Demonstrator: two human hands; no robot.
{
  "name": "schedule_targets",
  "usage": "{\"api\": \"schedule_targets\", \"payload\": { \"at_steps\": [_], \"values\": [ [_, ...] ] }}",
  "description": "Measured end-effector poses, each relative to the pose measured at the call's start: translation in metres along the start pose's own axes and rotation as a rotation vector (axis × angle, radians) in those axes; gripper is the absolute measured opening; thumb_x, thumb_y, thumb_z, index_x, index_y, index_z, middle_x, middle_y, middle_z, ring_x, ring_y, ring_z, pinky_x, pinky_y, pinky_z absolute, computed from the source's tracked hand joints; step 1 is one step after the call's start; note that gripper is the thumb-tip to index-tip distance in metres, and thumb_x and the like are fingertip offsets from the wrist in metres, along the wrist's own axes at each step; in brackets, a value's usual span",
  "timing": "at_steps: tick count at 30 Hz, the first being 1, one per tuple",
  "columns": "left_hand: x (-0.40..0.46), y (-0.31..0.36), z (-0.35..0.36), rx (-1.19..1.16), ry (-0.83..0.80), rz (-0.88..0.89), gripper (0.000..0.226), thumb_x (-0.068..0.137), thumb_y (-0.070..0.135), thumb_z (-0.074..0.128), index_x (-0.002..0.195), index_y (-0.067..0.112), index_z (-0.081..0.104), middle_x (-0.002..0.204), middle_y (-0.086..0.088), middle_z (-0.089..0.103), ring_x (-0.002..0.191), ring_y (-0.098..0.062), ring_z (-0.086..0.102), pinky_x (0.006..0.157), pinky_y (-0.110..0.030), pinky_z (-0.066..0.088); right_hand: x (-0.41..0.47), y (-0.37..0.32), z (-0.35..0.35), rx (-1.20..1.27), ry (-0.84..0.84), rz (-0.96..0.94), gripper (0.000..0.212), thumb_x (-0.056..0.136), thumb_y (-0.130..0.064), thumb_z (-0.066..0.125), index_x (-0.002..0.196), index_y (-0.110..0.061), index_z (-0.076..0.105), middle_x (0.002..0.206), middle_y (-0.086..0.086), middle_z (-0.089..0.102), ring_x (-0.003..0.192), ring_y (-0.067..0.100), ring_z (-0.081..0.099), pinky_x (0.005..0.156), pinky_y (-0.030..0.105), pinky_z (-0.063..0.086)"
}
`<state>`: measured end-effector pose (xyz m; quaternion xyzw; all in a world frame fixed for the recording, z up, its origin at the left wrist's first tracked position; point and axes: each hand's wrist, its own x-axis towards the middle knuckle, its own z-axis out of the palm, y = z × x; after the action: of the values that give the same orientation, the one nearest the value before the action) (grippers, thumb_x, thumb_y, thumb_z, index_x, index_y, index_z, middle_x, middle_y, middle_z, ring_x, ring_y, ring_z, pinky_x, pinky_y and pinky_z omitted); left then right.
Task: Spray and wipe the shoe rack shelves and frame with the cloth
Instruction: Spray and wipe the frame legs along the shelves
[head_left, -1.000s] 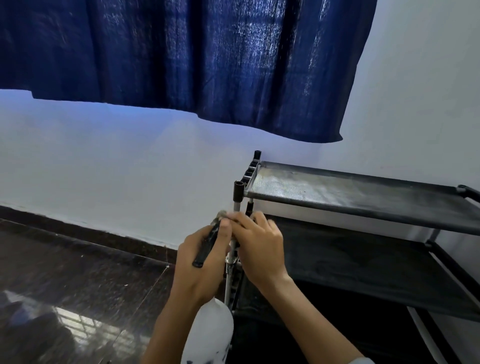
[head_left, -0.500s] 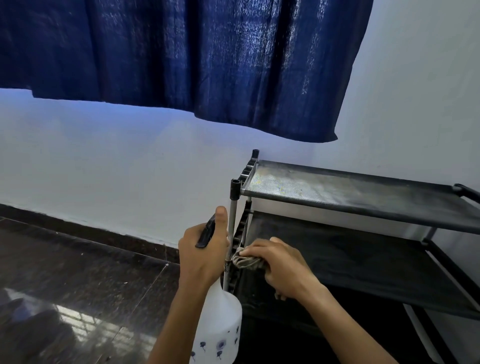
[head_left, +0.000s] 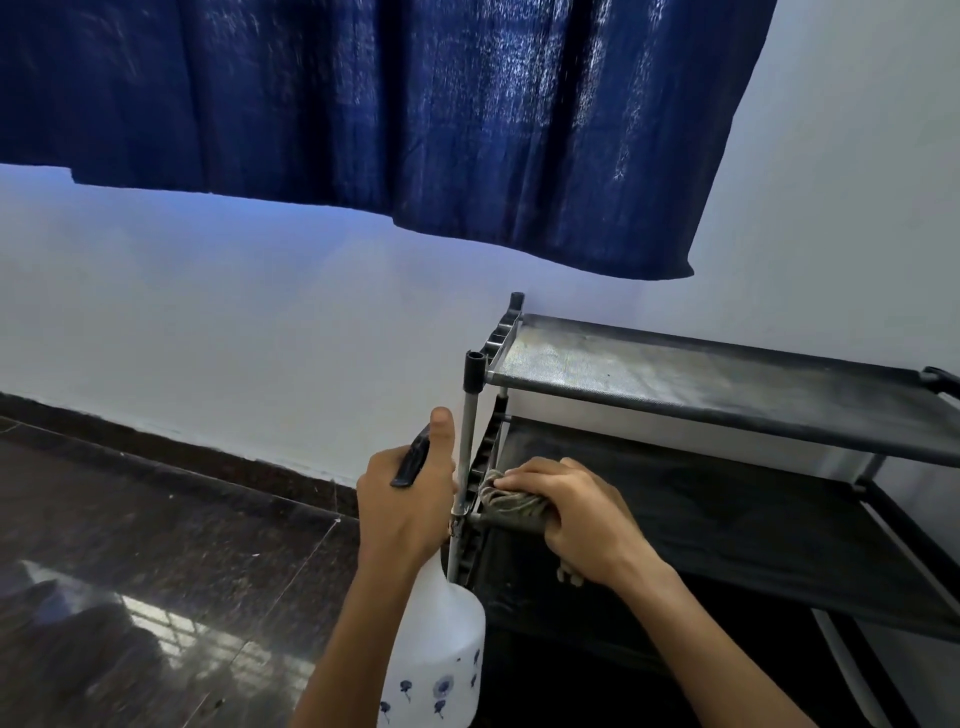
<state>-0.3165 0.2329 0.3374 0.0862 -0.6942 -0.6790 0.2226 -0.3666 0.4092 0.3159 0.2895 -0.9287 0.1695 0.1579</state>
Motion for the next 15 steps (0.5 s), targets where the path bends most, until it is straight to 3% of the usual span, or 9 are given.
{"api": "schedule_targets", "payload": {
  "at_steps": [2, 5, 11, 15],
  "values": [
    [0.000, -0.006, -0.003, 0.039, -0.015, -0.030, 0.087, 0.074, 0.073, 0.046, 0.071, -0.013, 0.057, 0.057, -0.013, 0.053, 0.054, -0.020, 0.049, 0.055, -0.033, 0.044, 0.001, 0.002, -0.001, 0.006, 0.004, 0.021, 0.061, 0.075, 0.004, 0.055, 0.118, -0.040, 0.061, 0.117, -0.031, 0.055, 0.092, 0.006, 0.048, 0.076, 0.022, 0.045],
    [0.000, -0.015, -0.008, 0.112, -0.011, -0.050, 0.085, 0.075, 0.071, 0.047, 0.070, -0.014, 0.055, 0.058, -0.015, 0.050, 0.055, -0.022, 0.047, 0.058, -0.035, 0.045, 0.000, 0.006, 0.000, 0.021, -0.006, 0.060, 0.064, 0.076, 0.006, 0.053, 0.118, -0.040, 0.060, 0.115, -0.032, 0.054, 0.093, 0.004, 0.047, 0.076, 0.020, 0.044],
    [0.003, -0.027, -0.017, 0.145, -0.059, -0.084, 0.078, 0.084, 0.067, 0.044, 0.068, -0.008, 0.059, 0.057, -0.012, 0.059, 0.054, -0.019, 0.053, 0.045, -0.021, 0.045, 0.000, 0.008, 0.001, 0.036, -0.021, 0.082, 0.064, 0.075, 0.008, 0.051, 0.116, -0.041, 0.061, 0.113, -0.031, 0.056, 0.094, 0.006, 0.049, 0.075, 0.028, 0.048],
    [0.001, -0.033, -0.016, 0.261, -0.100, -0.117, 0.085, 0.084, 0.070, 0.044, 0.078, -0.014, 0.060, 0.062, -0.016, 0.059, 0.054, -0.021, 0.053, 0.053, -0.030, 0.046, 0.000, 0.007, 0.003, 0.040, -0.026, 0.078, 0.064, 0.075, 0.008, 0.051, 0.115, -0.041, 0.061, 0.112, -0.029, 0.057, 0.095, 0.007, 0.050, 0.076, 0.030, 0.049]
  ]
}}
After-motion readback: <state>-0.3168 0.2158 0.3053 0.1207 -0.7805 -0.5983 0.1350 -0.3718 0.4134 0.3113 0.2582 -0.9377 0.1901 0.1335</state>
